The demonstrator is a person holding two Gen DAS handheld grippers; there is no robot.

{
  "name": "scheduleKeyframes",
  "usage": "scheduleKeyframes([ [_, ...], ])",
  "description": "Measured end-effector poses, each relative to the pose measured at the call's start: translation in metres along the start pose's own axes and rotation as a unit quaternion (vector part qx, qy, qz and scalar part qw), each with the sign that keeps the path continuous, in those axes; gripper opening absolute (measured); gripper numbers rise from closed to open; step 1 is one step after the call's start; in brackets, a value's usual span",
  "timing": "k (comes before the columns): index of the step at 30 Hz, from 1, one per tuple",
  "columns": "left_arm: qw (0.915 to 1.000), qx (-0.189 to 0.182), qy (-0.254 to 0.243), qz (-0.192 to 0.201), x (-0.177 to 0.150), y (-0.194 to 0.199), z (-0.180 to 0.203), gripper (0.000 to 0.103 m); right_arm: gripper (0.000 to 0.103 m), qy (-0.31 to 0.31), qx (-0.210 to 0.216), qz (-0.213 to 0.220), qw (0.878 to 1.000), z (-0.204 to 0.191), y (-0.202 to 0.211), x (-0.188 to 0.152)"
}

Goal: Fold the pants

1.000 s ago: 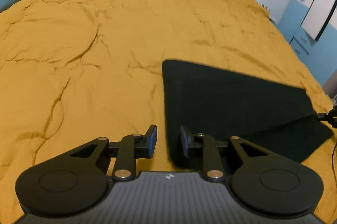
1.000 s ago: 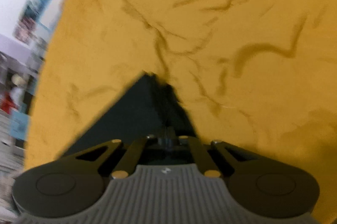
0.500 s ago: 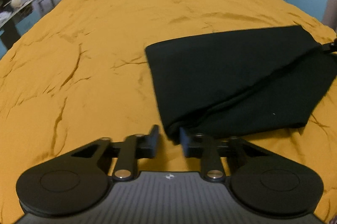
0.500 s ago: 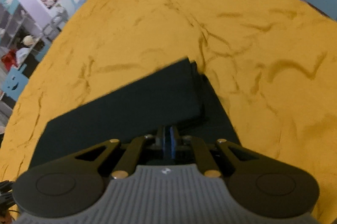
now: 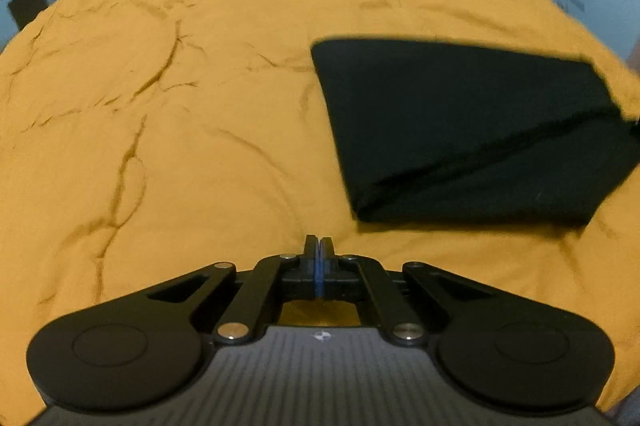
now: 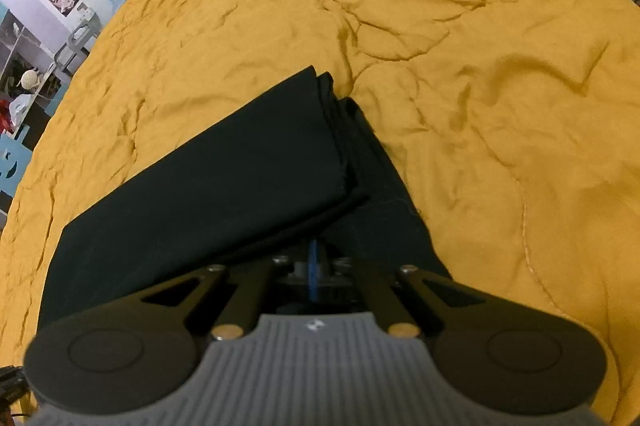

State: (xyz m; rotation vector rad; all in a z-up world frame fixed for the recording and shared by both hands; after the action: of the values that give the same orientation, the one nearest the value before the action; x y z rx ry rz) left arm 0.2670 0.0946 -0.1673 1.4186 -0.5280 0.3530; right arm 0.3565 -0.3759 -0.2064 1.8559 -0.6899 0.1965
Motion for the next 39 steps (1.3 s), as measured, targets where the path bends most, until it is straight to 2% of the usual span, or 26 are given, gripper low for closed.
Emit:
scheduleKeyframes([
  [4, 0.997, -0.027, 0.036, 0.063, 0.028, 0.021, 0.0, 0.001, 0.003, 0.02, 0.018, 0.026, 0.999, -0.014, 0.022, 0.005],
  [7, 0.994, -0.045, 0.04, 0.092, 0.053, 0.015, 0.016, 0.003, 0.003, 0.066, 0.011, 0.05, 0.997, -0.033, 0.027, 0.009],
  [10, 0.9951, -0.039, 0.018, 0.089, 0.067, -0.004, 0.038, 0.003, 0.003, 0.115, -0.006, 0.07, 0.991, -0.055, 0.022, 0.009],
  [13, 0.9968, -0.045, 0.007, 0.066, 0.064, -0.026, 0.052, 0.003, 0.003, 0.171, -0.034, 0.091, 0.98, -0.07, 0.008, 0.004],
  [17, 0.9988, -0.041, -0.005, 0.026, 0.04, -0.044, 0.053, 0.003, 0.003, 0.185, -0.041, 0.071, 0.979, -0.065, -0.016, -0.012],
  [21, 0.9984, -0.053, 0.011, 0.017, 0.016, -0.036, 0.043, 0.004, 0.002, 0.214, -0.045, 0.07, 0.973, -0.057, -0.022, -0.033],
  [26, 0.9973, -0.071, 0.012, 0.007, 0.025, -0.018, 0.038, 0.005, 0.003, 0.203, -0.033, 0.075, 0.976, -0.055, -0.004, -0.034],
  [29, 0.9963, -0.077, 0.02, 0.035, 0.042, -0.009, 0.029, 0.021, 0.005, 0.199, -0.024, 0.087, 0.976, -0.06, 0.01, -0.03],
  [31, 0.996, -0.063, 0.036, 0.052, 0.059, -0.013, 0.015, 0.031, 0.017, 0.19, -0.017, 0.095, 0.977, -0.064, 0.017, -0.026],
  [32, 0.9949, -0.063, 0.053, 0.058, 0.066, -0.017, 0.008, 0.035, 0.018, 0.183, -0.013, 0.098, 0.978, -0.066, 0.019, -0.024],
  [33, 0.992, -0.074, 0.081, 0.063, 0.073, -0.025, -0.002, 0.044, 0.018, 0.178, -0.01, 0.1, 0.979, -0.067, 0.02, -0.023],
  [34, 0.9887, -0.086, 0.106, 0.061, 0.078, -0.033, -0.011, 0.047, 0.018, 0.174, -0.006, 0.102, 0.979, -0.069, 0.021, -0.021],
  [37, 0.9759, -0.128, 0.176, 0.024, 0.079, -0.066, -0.032, 0.047, 0.02, 0.166, 0.001, 0.104, 0.981, -0.074, 0.021, -0.02],
  [39, 0.9619, -0.167, 0.216, 0.006, 0.075, -0.084, -0.04, 0.047, 0.022, 0.165, 0.001, 0.103, 0.981, -0.075, 0.02, -0.019],
])
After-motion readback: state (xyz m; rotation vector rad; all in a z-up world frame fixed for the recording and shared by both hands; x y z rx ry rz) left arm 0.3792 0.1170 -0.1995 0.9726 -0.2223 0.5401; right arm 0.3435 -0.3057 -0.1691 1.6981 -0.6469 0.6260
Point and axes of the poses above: each gripper's, at about its wrist camera, not at the fingertips, and y roughly against the way its jaws point, z to its right, x to its top, the point moved 7 cm from there along -y, roughly the way its jaws point, and after that the axes turned 3 degrees about -x, right-handed, at the moved point
